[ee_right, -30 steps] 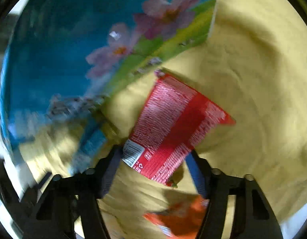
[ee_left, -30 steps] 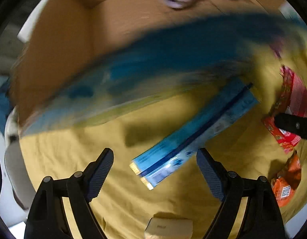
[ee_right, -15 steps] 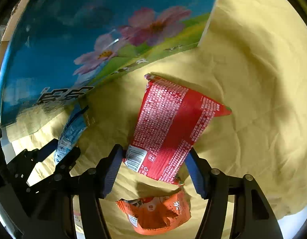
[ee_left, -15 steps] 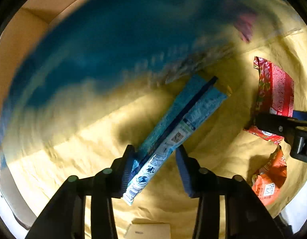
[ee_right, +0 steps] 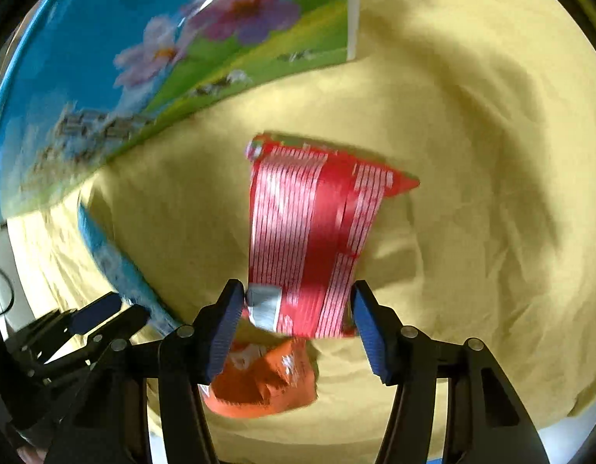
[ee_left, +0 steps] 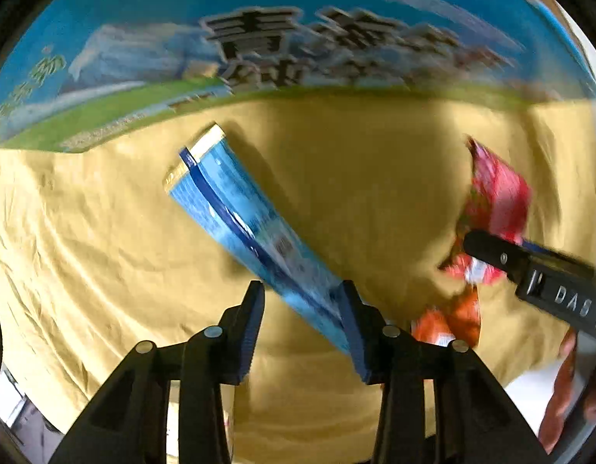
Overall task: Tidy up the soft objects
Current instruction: 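Grasp the blue stick snack with the left tool while the right tool grasps the red bag, then lower the blue stick and red bag into the box and release both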
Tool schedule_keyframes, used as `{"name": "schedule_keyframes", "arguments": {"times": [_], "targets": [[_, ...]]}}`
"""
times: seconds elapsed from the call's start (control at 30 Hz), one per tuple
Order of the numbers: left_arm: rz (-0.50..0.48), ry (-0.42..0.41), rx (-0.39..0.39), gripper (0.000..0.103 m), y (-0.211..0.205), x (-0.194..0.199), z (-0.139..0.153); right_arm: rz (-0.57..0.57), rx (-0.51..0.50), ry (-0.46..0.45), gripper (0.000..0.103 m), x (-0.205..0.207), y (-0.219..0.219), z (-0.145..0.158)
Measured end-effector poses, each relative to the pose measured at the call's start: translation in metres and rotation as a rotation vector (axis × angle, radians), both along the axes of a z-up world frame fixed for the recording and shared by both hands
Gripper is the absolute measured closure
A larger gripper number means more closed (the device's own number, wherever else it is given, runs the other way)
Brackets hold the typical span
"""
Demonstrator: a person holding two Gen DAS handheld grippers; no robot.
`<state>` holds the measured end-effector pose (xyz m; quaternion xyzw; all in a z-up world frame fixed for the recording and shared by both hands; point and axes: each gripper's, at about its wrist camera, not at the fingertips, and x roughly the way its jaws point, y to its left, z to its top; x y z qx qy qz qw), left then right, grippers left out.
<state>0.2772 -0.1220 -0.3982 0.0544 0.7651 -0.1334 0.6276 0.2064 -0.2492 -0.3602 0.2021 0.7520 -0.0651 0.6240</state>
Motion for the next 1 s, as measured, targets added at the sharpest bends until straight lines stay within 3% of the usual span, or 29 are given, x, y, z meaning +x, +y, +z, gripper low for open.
{"name": "schedule_keyframes", "arguments": {"times": [0.1, 0.17, 0.33, 0.4, 0.57, 0.77, 0.83, 0.9, 1.0], "targets": [[0.071, 0.016, 0.021, 0.06, 0.002, 0.011, -0.013, -0.037, -0.032, 0.005, 0.043, 0.007, -0.008, -0.005], [0.084, -0.022, 0.031, 0.06, -0.008, 0.02, -0.011, -0.042, -0.051, 0.0, 0.046, 0.008, -0.007, -0.007], [0.016, -0.072, 0.086, 0.082, -0.024, 0.001, -0.006, 0.062, -0.072, 0.018, 0.051, -0.007, -0.001, -0.003], [-0.016, -0.075, 0.102, 0.084, -0.024, -0.01, -0.004, 0.117, -0.071, 0.041, 0.051, -0.015, 0.002, -0.003], [-0.021, -0.057, 0.123, 0.079, -0.019, -0.028, -0.011, 0.218, -0.086, 0.052, 0.051, -0.032, 0.005, -0.001], [0.059, -0.086, 0.127, 0.077, -0.032, -0.036, -0.004, 0.167, -0.117, 0.044, 0.047, -0.032, 0.001, -0.011], [0.069, -0.089, 0.122, 0.08, 0.004, -0.024, 0.005, 0.151, -0.127, 0.044, 0.047, -0.032, -0.001, -0.011], [0.078, -0.099, 0.117, 0.084, 0.012, -0.023, 0.006, 0.127, -0.133, 0.037, 0.048, -0.037, -0.003, -0.013], [0.087, -0.11, 0.114, 0.09, 0.038, -0.04, 0.0, 0.128, -0.159, 0.031, 0.052, -0.035, -0.002, -0.006]]}}
